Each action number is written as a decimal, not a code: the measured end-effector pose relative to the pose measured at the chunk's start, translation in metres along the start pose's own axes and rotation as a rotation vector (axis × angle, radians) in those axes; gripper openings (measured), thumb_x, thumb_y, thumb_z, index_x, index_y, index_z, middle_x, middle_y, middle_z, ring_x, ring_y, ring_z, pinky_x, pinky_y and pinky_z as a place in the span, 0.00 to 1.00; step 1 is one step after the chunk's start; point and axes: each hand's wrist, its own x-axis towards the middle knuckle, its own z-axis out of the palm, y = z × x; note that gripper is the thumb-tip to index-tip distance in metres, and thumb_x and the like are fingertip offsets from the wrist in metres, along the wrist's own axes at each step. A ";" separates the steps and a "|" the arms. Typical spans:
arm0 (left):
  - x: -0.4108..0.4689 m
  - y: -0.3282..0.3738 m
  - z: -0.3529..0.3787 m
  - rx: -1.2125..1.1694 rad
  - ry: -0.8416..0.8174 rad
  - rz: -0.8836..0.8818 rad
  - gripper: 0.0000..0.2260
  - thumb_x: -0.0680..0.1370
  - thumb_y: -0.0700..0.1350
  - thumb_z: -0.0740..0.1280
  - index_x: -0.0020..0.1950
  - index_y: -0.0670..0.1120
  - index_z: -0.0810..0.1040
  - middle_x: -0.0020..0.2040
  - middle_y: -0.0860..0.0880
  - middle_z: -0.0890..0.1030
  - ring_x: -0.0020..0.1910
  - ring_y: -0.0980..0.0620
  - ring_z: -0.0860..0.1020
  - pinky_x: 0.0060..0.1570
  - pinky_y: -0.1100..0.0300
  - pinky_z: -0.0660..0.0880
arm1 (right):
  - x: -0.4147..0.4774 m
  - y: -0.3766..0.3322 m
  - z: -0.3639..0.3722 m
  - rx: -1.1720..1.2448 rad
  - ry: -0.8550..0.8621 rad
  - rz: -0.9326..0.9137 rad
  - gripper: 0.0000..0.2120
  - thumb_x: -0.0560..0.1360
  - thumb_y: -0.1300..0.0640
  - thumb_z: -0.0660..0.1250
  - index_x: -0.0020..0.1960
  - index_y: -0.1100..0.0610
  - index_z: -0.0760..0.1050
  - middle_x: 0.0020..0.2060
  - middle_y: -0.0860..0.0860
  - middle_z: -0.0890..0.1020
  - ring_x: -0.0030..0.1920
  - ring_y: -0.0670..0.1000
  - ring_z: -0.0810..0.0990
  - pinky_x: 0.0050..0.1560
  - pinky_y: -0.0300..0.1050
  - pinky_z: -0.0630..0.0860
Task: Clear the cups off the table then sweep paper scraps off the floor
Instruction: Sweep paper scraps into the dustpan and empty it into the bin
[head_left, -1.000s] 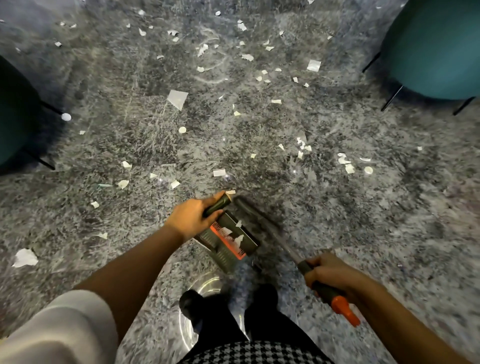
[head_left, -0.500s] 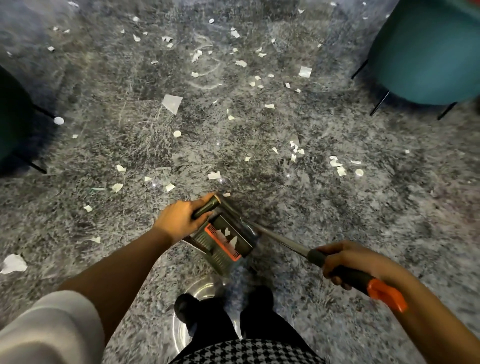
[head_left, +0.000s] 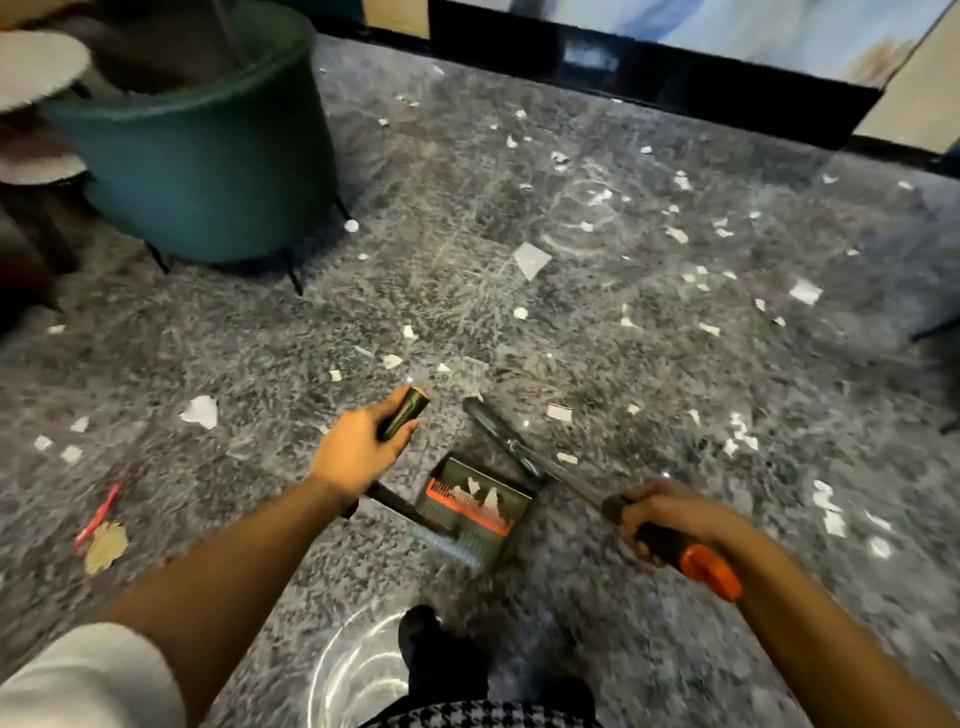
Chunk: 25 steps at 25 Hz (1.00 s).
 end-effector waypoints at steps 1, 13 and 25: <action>-0.008 -0.020 -0.017 -0.047 0.040 -0.034 0.22 0.77 0.51 0.67 0.71 0.52 0.70 0.51 0.44 0.83 0.45 0.44 0.82 0.40 0.54 0.76 | 0.009 -0.019 0.014 -0.035 -0.020 -0.006 0.04 0.72 0.72 0.62 0.40 0.67 0.73 0.24 0.58 0.74 0.21 0.51 0.73 0.21 0.38 0.70; -0.141 -0.189 -0.152 -0.193 0.512 -0.372 0.23 0.77 0.49 0.67 0.72 0.57 0.67 0.57 0.48 0.82 0.52 0.50 0.81 0.50 0.51 0.78 | 0.079 -0.231 0.224 -0.391 -0.305 -0.133 0.12 0.77 0.72 0.55 0.37 0.63 0.67 0.30 0.58 0.69 0.15 0.44 0.71 0.14 0.31 0.64; -0.209 -0.363 -0.271 -0.131 0.803 -0.813 0.24 0.77 0.50 0.67 0.71 0.60 0.66 0.57 0.53 0.81 0.53 0.58 0.79 0.49 0.58 0.77 | 0.199 -0.422 0.520 -0.627 -0.452 -0.186 0.11 0.75 0.71 0.58 0.35 0.64 0.69 0.25 0.58 0.71 0.15 0.46 0.70 0.14 0.31 0.64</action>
